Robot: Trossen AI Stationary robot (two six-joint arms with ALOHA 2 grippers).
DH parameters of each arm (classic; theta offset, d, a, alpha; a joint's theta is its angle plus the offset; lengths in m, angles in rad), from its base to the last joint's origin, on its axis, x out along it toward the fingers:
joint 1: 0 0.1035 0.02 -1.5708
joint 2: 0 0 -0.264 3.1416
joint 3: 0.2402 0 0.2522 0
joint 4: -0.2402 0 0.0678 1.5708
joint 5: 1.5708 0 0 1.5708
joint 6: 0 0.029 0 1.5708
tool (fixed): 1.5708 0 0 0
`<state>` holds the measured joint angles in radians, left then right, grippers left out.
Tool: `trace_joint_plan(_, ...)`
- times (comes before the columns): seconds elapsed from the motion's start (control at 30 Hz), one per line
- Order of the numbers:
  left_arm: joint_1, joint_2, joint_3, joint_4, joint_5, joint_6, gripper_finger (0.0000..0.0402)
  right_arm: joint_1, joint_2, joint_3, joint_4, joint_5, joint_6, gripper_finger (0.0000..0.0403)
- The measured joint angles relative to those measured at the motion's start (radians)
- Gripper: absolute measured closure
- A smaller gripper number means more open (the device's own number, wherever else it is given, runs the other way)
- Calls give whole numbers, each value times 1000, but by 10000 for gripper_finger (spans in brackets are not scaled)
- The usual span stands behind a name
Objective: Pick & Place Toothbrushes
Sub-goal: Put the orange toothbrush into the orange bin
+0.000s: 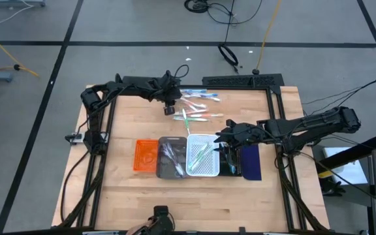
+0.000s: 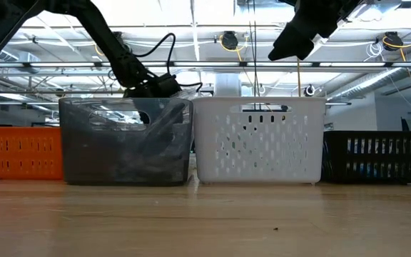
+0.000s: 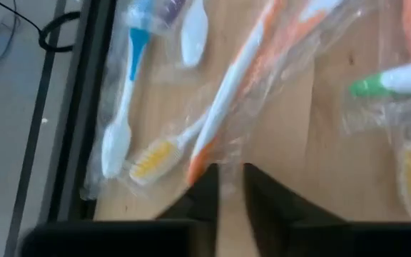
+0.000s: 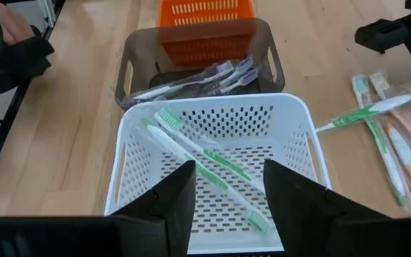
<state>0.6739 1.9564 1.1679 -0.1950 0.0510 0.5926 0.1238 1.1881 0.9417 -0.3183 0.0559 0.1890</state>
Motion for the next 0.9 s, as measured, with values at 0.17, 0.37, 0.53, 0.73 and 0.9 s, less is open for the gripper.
trace_joint_plan(0.17,-1,-2,0,-45,-25,-45,397,0,0,0,0,0,0,248)
trace_joint_plan(0.37,-32,-77,0,-130,-37,-77,401,0,0,0,0,0,0,248)
trace_joint_plan(0.53,-57,-125,1,-39,-68,-51,395,0,0,0,0,0,0,248)
trace_joint_plan(0.73,-52,-110,1,-9,-81,-37,350,0,0,0,-1,0,2,248)
trace_joint_plan(0.9,-40,-110,1,6,-81,-46,277,0,0,0,0,0,0,248)
